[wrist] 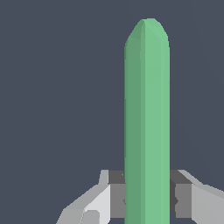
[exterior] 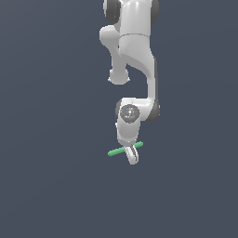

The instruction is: Pick up the object and move it to a goal position.

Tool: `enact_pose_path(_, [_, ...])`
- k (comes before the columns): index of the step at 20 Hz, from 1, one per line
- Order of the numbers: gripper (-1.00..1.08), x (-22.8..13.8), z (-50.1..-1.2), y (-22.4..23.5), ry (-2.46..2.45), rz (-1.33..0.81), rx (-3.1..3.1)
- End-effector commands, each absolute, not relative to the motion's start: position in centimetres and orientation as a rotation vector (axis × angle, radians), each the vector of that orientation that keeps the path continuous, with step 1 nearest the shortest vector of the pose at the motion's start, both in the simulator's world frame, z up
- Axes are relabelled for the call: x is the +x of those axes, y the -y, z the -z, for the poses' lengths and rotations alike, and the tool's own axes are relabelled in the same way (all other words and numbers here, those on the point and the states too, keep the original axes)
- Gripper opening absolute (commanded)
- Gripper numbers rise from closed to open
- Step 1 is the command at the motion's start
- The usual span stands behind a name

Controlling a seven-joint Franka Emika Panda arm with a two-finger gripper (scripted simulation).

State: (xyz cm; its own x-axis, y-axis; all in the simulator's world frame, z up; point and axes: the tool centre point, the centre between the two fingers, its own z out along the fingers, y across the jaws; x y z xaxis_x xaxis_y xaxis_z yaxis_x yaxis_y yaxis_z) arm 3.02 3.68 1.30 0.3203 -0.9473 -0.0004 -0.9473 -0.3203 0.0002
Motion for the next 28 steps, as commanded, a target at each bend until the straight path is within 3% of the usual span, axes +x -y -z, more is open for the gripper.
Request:
enact_pose_path(1, [-1.00, 3.0, -1.3, -3.7, -1.831, -0.001, -2.552])
enact_pose_path(14, [-1.00, 3.1, -4.3, -2.6, -1.832, -0.001, -2.552])
enact_pose_path(28, [-1.00, 3.3, -18.4, 2.4, -1.835, -0.002, -2.550])
